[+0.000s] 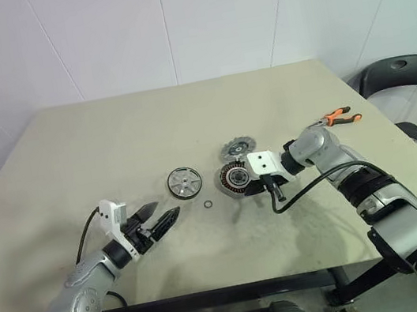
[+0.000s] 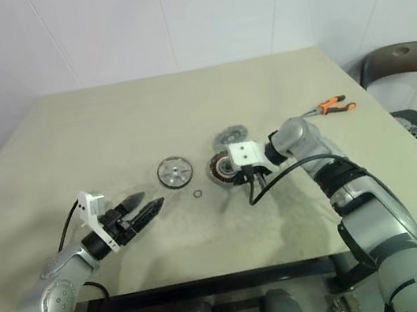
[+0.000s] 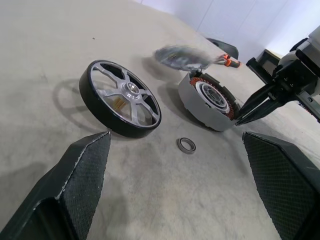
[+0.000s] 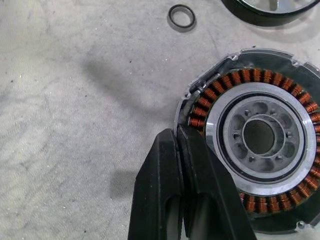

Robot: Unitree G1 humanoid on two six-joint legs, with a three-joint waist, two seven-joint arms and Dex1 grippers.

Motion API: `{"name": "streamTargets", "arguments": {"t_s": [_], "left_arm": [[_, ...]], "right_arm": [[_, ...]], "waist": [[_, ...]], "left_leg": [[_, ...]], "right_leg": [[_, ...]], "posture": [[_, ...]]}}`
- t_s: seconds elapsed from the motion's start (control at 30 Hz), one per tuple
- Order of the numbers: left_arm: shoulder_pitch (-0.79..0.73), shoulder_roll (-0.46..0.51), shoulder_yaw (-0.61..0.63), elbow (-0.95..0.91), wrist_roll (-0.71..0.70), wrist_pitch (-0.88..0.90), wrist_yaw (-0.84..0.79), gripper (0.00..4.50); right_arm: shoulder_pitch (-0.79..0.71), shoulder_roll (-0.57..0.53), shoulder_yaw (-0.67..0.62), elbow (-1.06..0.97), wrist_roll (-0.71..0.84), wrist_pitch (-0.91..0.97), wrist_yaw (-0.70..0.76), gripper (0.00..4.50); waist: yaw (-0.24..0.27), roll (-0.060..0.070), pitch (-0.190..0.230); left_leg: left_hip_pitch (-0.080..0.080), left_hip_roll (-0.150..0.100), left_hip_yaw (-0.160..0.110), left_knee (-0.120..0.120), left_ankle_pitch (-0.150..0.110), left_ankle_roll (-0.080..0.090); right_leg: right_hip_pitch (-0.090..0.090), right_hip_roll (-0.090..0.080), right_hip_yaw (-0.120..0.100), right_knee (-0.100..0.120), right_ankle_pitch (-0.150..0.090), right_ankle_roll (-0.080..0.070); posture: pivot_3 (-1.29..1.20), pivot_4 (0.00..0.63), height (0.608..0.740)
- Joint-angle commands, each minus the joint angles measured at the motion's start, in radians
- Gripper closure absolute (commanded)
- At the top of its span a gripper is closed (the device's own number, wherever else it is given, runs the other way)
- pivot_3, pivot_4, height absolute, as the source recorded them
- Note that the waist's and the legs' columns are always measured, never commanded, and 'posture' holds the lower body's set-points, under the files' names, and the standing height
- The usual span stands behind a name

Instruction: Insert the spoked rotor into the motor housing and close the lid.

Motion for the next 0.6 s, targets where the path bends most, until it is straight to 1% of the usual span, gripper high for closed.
{"name": "streamTargets", "arguments": {"t_s": [0.03, 0.17, 0.33, 0.43, 0.6], "left_arm": [[-0.019, -0.005, -0.009, -0.005, 0.002, -0.019, -0.007, 0.03], [-0.023, -0.005, -0.008, 0.004, 0.001, -0.023, -0.008, 0.03], [-0.029, -0.005, -0.009, 0.018, 0.001, -0.027, -0.011, 0.03], [-0.039, -0.005, -0.013, 0.025, 0.0, -0.025, -0.012, 0.03], [-0.066, -0.013, -0.032, 0.02, 0.002, -0.013, 0.0, 0.03]], "right_arm": [[-0.01, -0.033, -0.018, -0.049, 0.006, 0.008, 0.03, 4.48], [0.035, -0.099, -0.042, -0.183, 0.065, 0.115, 0.129, 4.48], [0.166, -0.2, -0.065, -0.453, 0.149, 0.269, 0.197, 4.48], [0.219, -0.219, -0.07, -0.552, 0.178, 0.346, 0.187, 4.48], [0.257, -0.185, -0.073, -0.629, 0.195, 0.425, 0.114, 4.48]], "waist": [[0.003, 0.0, 0.0], [0.007, 0.0, 0.0], [0.006, 0.0, 0.0], [0.004, 0.0, 0.0], [0.004, 0.0, 0.0]], "left_leg": [[0.0, 0.0, 0.0, 0.0, 0.0, 0.0], [-0.001, 0.0, 0.0, 0.0, 0.0, 0.0], [-0.002, 0.0, 0.0, -0.001, -0.001, 0.001], [-0.002, 0.0, 0.0, -0.001, -0.001, 0.001], [-0.001, 0.0, 0.0, 0.001, -0.001, 0.001]], "right_leg": [[0.0, 0.0, 0.0, 0.0, 0.0, 0.0], [0.0, 0.0, 0.0, -0.001, 0.0, 0.0], [-0.002, -0.001, 0.0, -0.002, 0.0, 0.0], [-0.002, -0.001, 0.0, -0.001, 0.0, 0.0], [-0.001, -0.001, -0.001, -0.001, 0.0, 0.0]], "posture": [[0.0, 0.0, 0.74], [0.0, 0.0, 0.74], [0.0, 0.0, 0.74], [0.0, 0.0, 0.74], [0.0, 0.0, 0.74]]}}
